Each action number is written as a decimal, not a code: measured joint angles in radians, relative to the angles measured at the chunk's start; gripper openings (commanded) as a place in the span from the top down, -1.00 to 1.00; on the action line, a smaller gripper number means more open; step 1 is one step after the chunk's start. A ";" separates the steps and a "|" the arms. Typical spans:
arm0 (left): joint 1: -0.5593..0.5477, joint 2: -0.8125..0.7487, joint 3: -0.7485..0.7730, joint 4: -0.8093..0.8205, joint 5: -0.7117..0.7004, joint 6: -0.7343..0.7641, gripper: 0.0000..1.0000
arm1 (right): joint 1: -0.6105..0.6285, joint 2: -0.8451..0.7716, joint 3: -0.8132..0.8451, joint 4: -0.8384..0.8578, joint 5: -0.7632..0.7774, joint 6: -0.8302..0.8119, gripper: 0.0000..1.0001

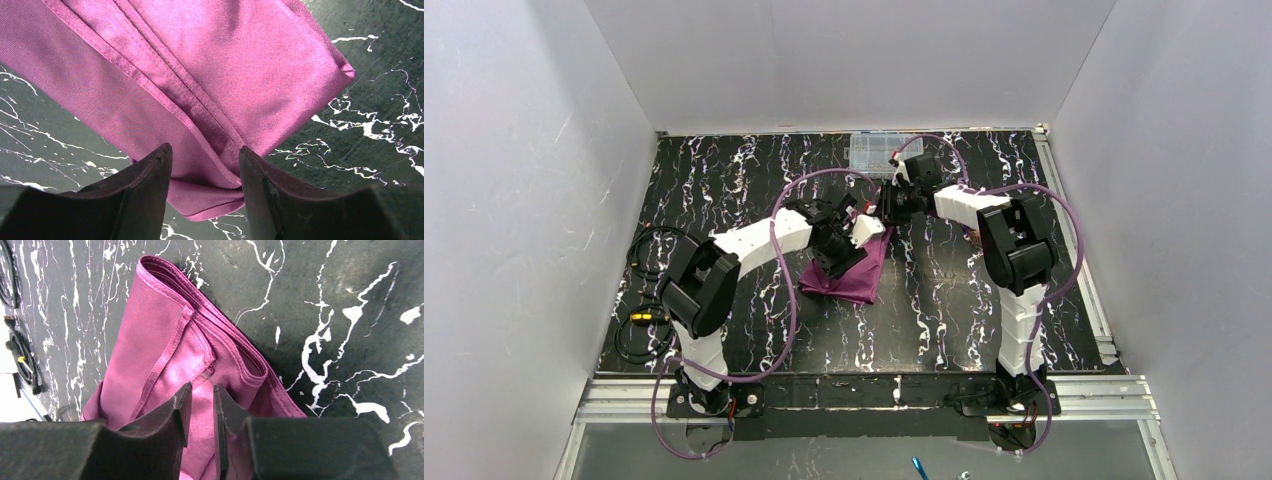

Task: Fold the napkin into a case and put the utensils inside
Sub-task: Smooth out the 2/3-rectangle-folded napkin at the center of the board.

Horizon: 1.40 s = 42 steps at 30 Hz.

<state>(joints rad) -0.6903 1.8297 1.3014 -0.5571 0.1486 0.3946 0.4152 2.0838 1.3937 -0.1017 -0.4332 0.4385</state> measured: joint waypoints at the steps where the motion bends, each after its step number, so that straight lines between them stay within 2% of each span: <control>1: -0.003 0.000 -0.002 0.000 -0.003 -0.001 0.01 | 0.002 0.001 0.000 0.002 0.000 0.002 0.41; 9: -0.013 0.002 -0.023 0.006 -0.039 0.003 0.05 | 0.007 0.005 0.000 0.017 -0.004 0.005 0.43; 16: -0.014 0.048 -0.033 0.009 -0.056 0.006 0.25 | 0.007 0.005 0.000 0.031 -0.009 0.011 0.44; 24: -0.015 0.058 -0.034 0.018 -0.060 0.011 0.89 | 0.007 0.005 -0.003 0.034 -0.012 0.011 0.50; 27: -0.015 0.058 -0.034 0.020 -0.061 0.015 1.00 | 0.003 0.005 -0.024 0.050 -0.011 0.011 0.51; 42: -0.016 0.036 -0.054 0.031 -0.056 0.024 1.00 | -0.026 0.003 -0.127 0.183 -0.061 0.058 0.53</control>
<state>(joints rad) -0.7063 1.8660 1.2476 -0.5266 0.0921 0.4187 0.3893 2.0865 1.2663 0.0818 -0.4946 0.4969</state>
